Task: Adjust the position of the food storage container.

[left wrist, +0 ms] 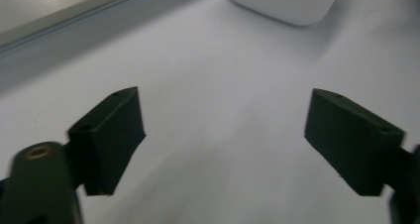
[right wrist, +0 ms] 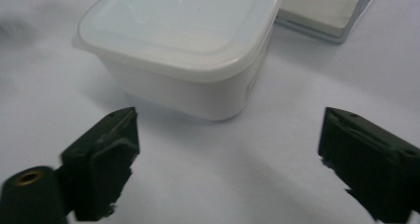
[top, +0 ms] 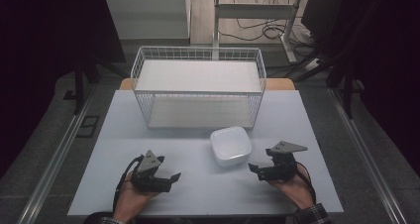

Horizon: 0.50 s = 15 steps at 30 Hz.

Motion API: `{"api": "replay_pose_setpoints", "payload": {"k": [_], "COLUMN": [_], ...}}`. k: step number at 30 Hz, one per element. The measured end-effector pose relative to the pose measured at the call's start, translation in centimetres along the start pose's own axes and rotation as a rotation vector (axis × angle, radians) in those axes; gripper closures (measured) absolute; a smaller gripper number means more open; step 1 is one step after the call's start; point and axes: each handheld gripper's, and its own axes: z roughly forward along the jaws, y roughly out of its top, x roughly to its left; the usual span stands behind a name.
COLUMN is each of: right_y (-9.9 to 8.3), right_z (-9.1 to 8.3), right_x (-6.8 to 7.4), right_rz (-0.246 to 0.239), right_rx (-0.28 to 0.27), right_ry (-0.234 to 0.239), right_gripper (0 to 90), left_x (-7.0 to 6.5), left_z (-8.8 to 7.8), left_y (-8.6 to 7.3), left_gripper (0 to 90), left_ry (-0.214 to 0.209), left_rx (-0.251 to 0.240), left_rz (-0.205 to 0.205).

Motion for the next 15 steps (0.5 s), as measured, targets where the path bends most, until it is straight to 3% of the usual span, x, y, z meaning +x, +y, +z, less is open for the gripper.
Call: {"api": "replay_pose_setpoints", "payload": {"k": [1,2,3,4,5,7,15], "right_y": [0.0,0.3,0.3,0.6,0.6,1.1,2.7], "right_z": [0.0,0.0,0.0,0.0,0.0,-0.1,0.6], "right_x": [0.0,-0.2,-0.2,-0.4,-0.4,-0.7,-2.0], "right_rz": [0.0,0.008,0.008,0.007,0.007,-0.001,-0.013], "right_rx": [0.0,-0.011,-0.011,-0.018,-0.018,-0.028,-0.045], "right_ry": [0.0,-0.005,-0.005,-0.015,-0.015,-0.033,-0.067], "right_gripper": [14.8,22.0,22.0,29.5,29.5,39.0,63.8], "left_x": [0.0,0.1,0.1,0.2,0.2,0.4,0.1], "left_z": [0.0,0.2,0.2,0.2,0.3,0.8,2.8], "left_y": [0.0,0.4,0.4,0.6,0.7,1.1,2.7], "left_gripper": [23.8,26.5,29.9,34.1,34.1,41.4,61.5], "left_ry": [0.0,-0.025,-0.025,-0.032,-0.034,-0.043,-0.042], "left_rx": [0.0,-0.022,-0.022,-0.028,-0.035,-0.044,-0.025], "left_rz": [0.0,-0.01,-0.01,-0.011,-0.013,-0.035,0.011]}}
